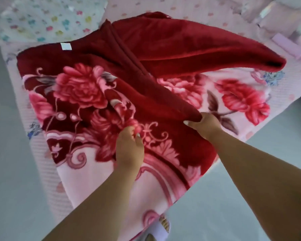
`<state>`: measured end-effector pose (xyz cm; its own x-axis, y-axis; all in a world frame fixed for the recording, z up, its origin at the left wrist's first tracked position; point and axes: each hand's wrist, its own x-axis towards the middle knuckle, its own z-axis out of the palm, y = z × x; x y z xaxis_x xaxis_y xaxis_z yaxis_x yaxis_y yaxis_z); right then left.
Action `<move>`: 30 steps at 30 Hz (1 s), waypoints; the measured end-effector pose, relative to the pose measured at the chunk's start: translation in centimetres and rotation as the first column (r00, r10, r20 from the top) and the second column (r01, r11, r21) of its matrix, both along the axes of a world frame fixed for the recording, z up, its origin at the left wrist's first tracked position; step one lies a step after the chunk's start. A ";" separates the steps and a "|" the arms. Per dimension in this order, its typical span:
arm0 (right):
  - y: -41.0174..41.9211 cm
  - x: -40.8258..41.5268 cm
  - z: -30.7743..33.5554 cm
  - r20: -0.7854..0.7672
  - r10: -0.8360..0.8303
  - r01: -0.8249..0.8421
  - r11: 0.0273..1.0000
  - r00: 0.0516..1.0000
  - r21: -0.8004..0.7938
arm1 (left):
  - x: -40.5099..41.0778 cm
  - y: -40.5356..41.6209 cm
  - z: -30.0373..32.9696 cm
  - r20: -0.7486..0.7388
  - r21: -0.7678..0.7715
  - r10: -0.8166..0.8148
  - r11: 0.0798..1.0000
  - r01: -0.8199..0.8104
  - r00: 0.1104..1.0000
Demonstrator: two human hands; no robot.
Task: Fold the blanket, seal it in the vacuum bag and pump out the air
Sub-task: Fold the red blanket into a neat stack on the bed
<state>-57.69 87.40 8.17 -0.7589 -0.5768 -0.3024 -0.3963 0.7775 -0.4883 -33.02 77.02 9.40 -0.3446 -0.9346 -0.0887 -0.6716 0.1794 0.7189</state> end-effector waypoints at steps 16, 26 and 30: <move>1.1 -4.4 -1.1 0.110 -0.100 0.087 0.990 0.989 0.111 | 13.2 8.5 -4.1 0.524 -0.001 0.381 0.895 -0.447 0.762; -5.3 -7.5 -1.3 0.028 0.125 -0.127 0.989 0.992 0.074 | 13.7 9.5 -4.2 0.604 0.118 0.643 0.511 -0.851 0.470; -6.3 -9.2 0.5 -0.037 0.167 -0.160 0.978 0.985 0.134 | 6.1 4.9 0.1 0.556 -0.178 0.640 0.715 -0.677 0.530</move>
<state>-66.86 81.14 8.70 -0.6728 -0.6522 -0.3491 -0.5437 0.7560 -0.3644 -26.94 81.96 9.52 0.4949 -0.8635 -0.0972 -0.8448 -0.5043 0.1788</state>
